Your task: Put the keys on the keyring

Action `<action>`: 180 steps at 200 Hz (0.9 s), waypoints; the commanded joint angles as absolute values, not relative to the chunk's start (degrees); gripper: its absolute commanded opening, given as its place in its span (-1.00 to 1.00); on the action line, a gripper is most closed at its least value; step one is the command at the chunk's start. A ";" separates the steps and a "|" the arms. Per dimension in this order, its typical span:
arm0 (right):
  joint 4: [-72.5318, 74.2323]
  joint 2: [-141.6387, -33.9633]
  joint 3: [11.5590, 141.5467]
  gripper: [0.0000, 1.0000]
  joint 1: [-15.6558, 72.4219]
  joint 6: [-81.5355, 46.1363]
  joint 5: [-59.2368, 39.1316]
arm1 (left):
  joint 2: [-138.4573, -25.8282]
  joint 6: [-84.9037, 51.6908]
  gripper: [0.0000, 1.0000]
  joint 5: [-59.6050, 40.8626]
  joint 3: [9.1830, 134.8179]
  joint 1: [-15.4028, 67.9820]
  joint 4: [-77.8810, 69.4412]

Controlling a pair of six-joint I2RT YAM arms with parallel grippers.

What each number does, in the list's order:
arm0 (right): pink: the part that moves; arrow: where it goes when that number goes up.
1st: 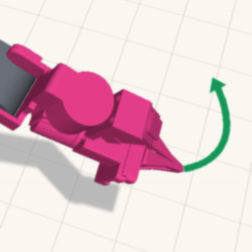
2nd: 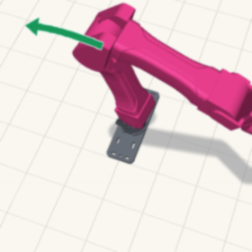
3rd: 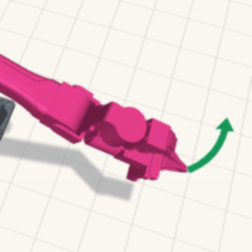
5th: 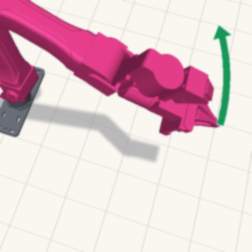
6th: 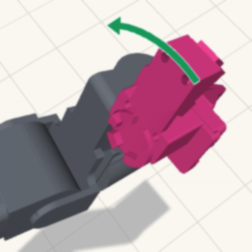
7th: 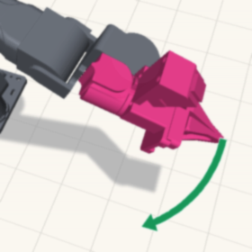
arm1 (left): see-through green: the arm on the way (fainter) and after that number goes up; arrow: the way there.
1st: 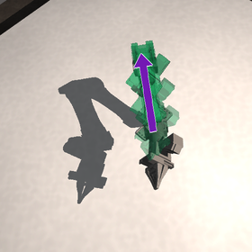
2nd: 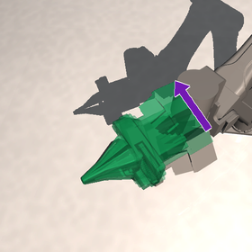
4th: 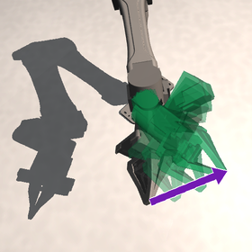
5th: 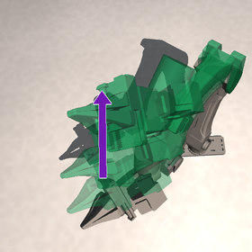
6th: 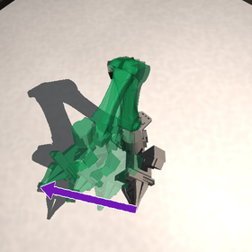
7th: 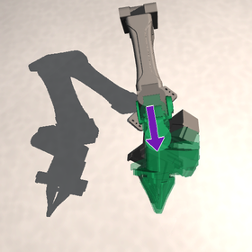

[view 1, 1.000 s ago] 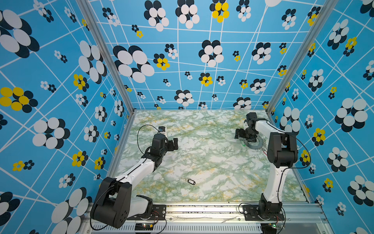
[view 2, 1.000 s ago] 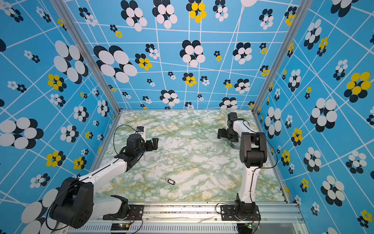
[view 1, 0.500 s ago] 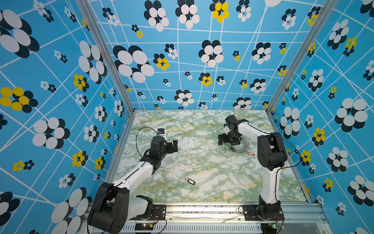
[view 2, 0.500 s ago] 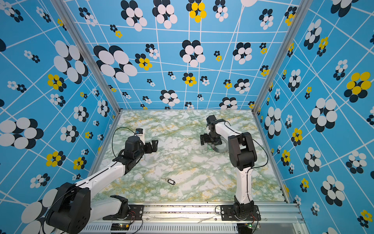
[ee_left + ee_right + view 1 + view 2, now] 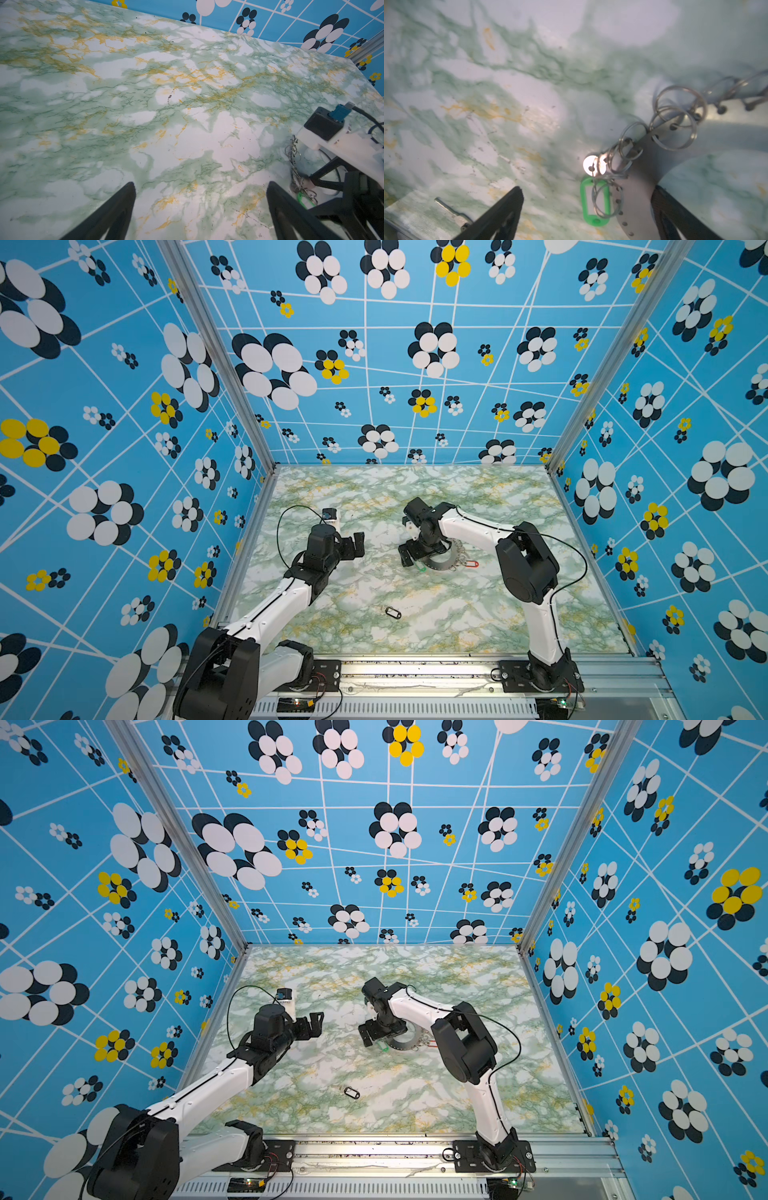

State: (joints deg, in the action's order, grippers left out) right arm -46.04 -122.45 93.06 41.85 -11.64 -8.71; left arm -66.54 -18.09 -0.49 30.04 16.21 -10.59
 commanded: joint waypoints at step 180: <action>-42.70 -114.51 91.23 0.49 27.77 -23.25 -2.67 | -67.60 -18.23 0.99 -4.05 31.49 17.29 -7.94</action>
State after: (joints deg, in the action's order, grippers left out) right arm -42.81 -111.83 88.62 29.74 -20.86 -3.68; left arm -67.20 -18.44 -3.20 30.06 16.95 -8.73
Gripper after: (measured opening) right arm 0.770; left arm 0.993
